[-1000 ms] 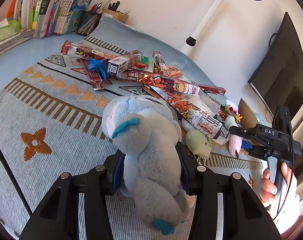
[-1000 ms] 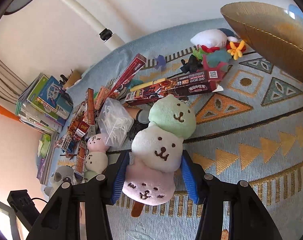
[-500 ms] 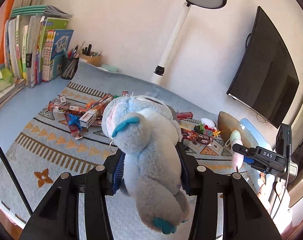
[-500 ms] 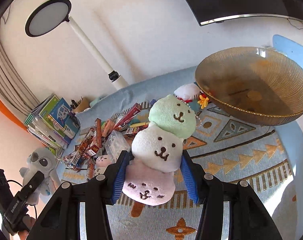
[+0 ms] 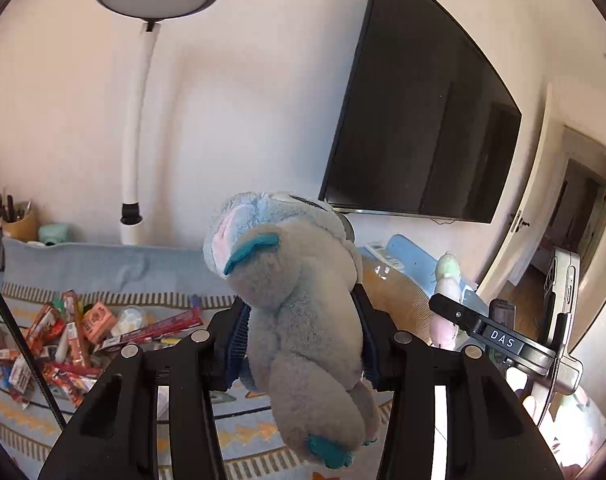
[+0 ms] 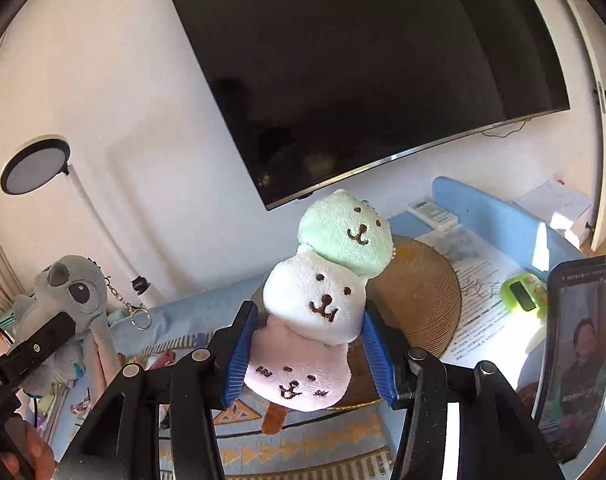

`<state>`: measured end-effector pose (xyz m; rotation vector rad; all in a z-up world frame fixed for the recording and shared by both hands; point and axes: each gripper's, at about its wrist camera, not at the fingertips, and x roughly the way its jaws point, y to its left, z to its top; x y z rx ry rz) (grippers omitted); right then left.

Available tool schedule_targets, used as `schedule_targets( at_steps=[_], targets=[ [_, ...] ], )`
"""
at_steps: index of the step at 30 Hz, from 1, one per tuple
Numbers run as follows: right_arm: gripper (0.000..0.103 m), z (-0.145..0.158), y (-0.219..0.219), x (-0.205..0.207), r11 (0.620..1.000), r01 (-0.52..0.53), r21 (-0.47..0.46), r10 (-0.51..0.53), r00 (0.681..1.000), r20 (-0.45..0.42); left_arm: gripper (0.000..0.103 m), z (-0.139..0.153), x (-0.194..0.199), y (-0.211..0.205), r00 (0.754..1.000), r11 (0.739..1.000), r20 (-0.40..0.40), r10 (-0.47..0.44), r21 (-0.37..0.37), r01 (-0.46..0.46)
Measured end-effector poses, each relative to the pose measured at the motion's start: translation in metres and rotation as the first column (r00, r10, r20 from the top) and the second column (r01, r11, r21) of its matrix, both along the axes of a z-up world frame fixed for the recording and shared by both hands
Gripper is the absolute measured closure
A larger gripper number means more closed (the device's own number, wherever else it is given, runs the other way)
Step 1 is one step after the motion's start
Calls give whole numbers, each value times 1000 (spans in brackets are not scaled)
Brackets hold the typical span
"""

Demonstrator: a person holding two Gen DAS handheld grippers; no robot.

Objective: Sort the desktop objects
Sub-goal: 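Carry both held plushes over the gold bowl and open both grippers, then move both grippers back from the bowl toward the pile of items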

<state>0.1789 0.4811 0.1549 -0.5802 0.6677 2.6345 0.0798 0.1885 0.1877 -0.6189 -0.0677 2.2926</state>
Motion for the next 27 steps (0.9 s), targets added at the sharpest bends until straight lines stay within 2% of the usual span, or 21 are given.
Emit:
schedule_targets(
  at_steps=[6, 12, 15, 16, 18, 19, 22, 27],
  targets=[
    [52, -16, 44, -14, 996, 78, -54, -74, 995, 60, 60, -12, -24, 93, 990, 990, 40, -136, -29, 137],
    [50, -42, 53, -37, 995, 76, -58, -65, 983, 172, 59, -54, -47, 163, 968, 971, 142, -205, -92, 219],
    [43, -50, 60, -44, 994, 83, -74, -66, 975, 210, 54, -73, -56, 187, 956, 959, 182, -229, -128, 254],
    [36, -51, 63, -41, 992, 92, -86, -74, 978, 194, 53, -80, -59, 194, 951, 952, 199, -237, -150, 268],
    [24, -50, 65, -31, 989, 110, -104, -92, 983, 160, 45, -92, -67, 205, 942, 941, 250, -224, -196, 276],
    [23, -49, 66, -27, 987, 115, -108, -99, 984, 149, 45, -97, -72, 206, 938, 941, 278, -205, -207, 267],
    [23, -47, 65, -20, 987, 104, -124, -86, 987, 139, 45, -100, -80, 196, 927, 955, 328, -181, -166, 246],
    [23, -46, 42, -18, 988, 31, -153, -12, 992, 122, 45, -88, -71, 173, 941, 963, 295, -167, -156, 220]
  ],
)
